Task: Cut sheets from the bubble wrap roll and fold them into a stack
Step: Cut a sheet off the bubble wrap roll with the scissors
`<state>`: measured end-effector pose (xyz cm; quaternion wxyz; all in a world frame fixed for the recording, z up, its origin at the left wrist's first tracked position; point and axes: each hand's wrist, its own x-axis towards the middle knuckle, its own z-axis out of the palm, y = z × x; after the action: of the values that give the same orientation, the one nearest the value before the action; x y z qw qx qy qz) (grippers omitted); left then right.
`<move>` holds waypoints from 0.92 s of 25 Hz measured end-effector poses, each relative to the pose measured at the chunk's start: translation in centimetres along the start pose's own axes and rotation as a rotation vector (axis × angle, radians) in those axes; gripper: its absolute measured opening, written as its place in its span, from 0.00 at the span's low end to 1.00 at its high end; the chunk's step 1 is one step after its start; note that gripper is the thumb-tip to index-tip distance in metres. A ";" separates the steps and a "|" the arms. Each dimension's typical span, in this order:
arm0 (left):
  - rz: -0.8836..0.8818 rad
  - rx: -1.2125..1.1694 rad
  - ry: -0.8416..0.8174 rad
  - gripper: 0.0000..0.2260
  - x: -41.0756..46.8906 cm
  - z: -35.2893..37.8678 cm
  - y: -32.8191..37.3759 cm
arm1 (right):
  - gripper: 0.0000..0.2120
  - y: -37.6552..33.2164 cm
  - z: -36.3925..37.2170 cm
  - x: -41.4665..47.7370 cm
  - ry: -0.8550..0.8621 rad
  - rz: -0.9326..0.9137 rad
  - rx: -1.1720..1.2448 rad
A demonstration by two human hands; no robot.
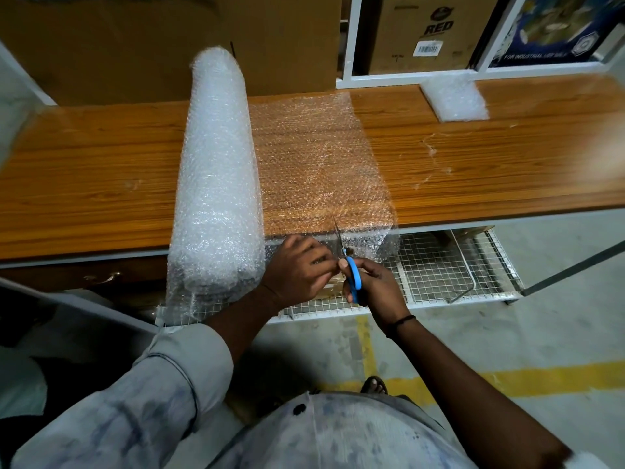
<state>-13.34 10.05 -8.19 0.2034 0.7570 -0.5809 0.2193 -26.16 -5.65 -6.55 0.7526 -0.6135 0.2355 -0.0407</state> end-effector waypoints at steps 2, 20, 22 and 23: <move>-0.019 -0.003 0.013 0.06 0.3 -0.1 0.1 | 0.14 0.0 0.2 0.4 0.006 0.000 -0.014; -0.014 -0.004 -0.023 0.05 0.0 -0.6 0.0 | 0.12 -1.3 0.9 2.8 0.058 0.063 -0.017; -0.007 -0.011 -0.020 0.06 -0.1 -0.6 -0.1 | 0.09 -1.2 1.0 2.7 0.077 0.067 -0.013; -0.003 -0.014 -0.018 0.06 -0.1 -0.6 -0.1 | 0.07 -1.2 1.1 2.7 0.083 0.069 -0.017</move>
<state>-13.35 10.51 -7.77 0.2041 0.7583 -0.5831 0.2081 -23.09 -5.90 -6.09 0.7380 -0.6089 0.2881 -0.0382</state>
